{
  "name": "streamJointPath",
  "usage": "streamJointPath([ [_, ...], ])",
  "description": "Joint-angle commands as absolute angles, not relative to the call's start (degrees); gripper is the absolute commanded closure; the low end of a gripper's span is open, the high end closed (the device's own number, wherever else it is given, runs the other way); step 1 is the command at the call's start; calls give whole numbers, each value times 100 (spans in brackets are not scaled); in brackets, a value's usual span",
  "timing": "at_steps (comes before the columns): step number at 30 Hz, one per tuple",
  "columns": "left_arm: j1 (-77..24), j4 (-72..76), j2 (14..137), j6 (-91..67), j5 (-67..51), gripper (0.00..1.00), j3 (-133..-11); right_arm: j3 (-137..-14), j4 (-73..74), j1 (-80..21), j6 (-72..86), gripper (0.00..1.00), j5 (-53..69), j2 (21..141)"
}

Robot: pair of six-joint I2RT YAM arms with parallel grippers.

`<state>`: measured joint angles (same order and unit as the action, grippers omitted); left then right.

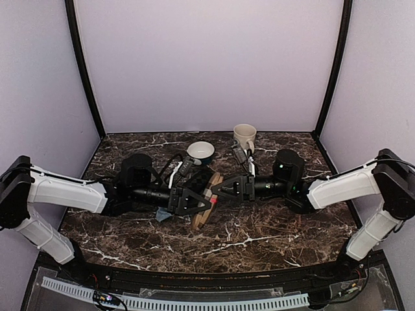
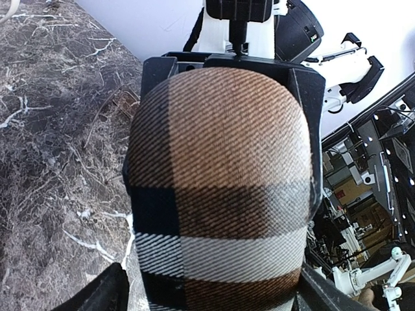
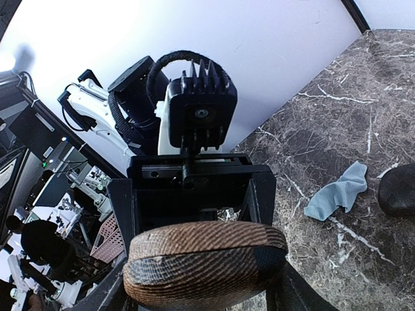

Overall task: Organize the sunglasses
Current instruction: Pass from the left arm to the right

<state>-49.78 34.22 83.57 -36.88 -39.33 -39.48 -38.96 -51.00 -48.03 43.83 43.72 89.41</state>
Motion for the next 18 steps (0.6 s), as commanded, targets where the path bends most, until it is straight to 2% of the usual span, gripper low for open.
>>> streamJointPath([
  [1,-4975,3477,8248,-3675,-3860,14,-3911,-3964,-5491,-4790,4374,100,4466,8931],
  [7,-4975,3136,8017,-3187,-3713,10,-3899,-4081,-5233,-4706,4577,100,4455,8972],
  [10,-4975,2461,7768,-2570,-3498,1,-4001,-4127,-4923,-4676,4541,100,4365,8935],
  [15,-4975,1828,7658,-2255,-3187,1,-4153,-4282,-4226,-4658,4150,100,3942,8767],
  [18,-5023,1760,7592,-2328,-2703,1,-4185,-4562,-3184,-4700,3745,100,3235,8641],
])
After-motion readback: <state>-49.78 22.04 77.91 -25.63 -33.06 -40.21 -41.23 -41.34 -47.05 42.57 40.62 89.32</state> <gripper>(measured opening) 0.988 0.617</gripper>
